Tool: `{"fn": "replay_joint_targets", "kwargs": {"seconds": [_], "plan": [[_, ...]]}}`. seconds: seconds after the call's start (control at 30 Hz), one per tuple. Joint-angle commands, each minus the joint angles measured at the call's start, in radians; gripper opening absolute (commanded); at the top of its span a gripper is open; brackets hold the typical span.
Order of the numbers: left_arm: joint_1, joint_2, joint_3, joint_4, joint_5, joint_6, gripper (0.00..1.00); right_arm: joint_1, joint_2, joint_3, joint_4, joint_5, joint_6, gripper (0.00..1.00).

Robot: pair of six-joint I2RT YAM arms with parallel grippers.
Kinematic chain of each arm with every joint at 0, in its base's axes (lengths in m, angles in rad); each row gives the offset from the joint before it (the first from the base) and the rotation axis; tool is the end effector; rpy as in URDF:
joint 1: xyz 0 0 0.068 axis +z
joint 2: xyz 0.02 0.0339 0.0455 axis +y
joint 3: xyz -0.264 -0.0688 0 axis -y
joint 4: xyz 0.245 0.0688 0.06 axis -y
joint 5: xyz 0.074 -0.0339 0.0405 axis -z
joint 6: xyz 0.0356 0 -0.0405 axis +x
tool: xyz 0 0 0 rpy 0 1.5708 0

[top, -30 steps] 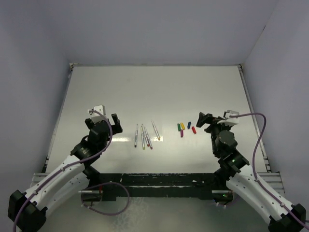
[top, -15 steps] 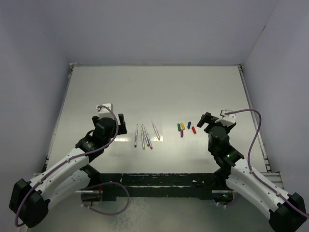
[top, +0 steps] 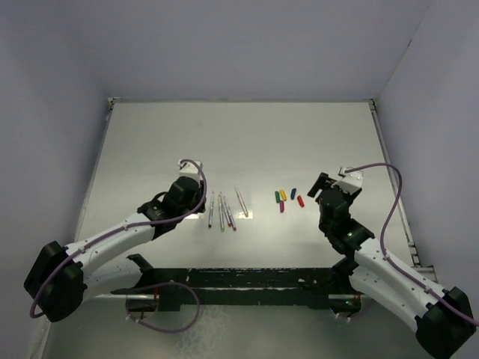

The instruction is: Insert the pens into the pen caps

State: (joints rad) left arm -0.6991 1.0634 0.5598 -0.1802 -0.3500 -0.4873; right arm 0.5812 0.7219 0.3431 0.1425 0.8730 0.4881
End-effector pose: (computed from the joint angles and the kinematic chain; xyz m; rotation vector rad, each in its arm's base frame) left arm 0.1751 -0.1313 0.2107 0.0490 2.2182 -0.2630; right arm 0.1536 0.0683 0.2304 0.5181 1.6420 0.0000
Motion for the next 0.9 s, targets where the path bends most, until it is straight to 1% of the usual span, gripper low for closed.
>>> {"fn": "replay_joint_targets", "kwargs": {"seconds": [0.0,0.03,0.1,0.13,0.17,0.2,0.23,0.27,0.43,0.53,0.6,0.87], "plan": [[-0.003,0.024,0.072,0.039,0.069,-0.005,0.35,-0.003,-0.003,0.05,0.009,0.026,0.018,0.76],[-0.003,0.041,0.088,0.019,0.075,-0.015,0.32,-0.003,-0.002,0.051,0.01,0.021,0.018,0.76],[-0.003,0.078,0.123,-0.029,0.087,-0.03,0.28,-0.003,0.004,0.055,0.007,0.012,0.017,0.75],[-0.002,0.1,0.138,-0.047,0.092,-0.037,0.23,-0.003,0.009,0.058,0.003,0.008,0.017,0.75],[-0.003,0.122,0.156,-0.067,0.097,-0.039,0.22,-0.003,0.016,0.061,-0.003,0.005,0.02,0.76],[-0.003,0.147,0.175,-0.09,0.101,-0.04,0.27,-0.003,0.024,0.064,-0.011,0.005,0.025,0.76],[-0.003,0.171,0.191,-0.112,0.1,-0.043,0.34,-0.003,0.034,0.069,-0.019,0.005,0.031,0.77],[-0.004,0.192,0.212,-0.128,0.103,-0.046,0.35,-0.003,0.043,0.072,-0.028,0.004,0.035,0.78],[-0.006,0.251,0.25,-0.157,0.108,-0.046,0.34,-0.005,0.079,0.086,-0.063,-0.003,0.06,0.8],[-0.006,0.275,0.274,-0.196,0.085,-0.052,0.41,-0.005,0.085,0.089,-0.071,-0.011,0.07,0.8],[-0.006,0.297,0.292,-0.225,0.075,-0.058,0.43,-0.004,0.085,0.089,-0.072,-0.019,0.069,0.8],[-0.023,0.383,0.304,-0.235,0.099,-0.079,0.46,-0.005,0.082,0.088,-0.076,-0.038,0.077,0.8]]}}
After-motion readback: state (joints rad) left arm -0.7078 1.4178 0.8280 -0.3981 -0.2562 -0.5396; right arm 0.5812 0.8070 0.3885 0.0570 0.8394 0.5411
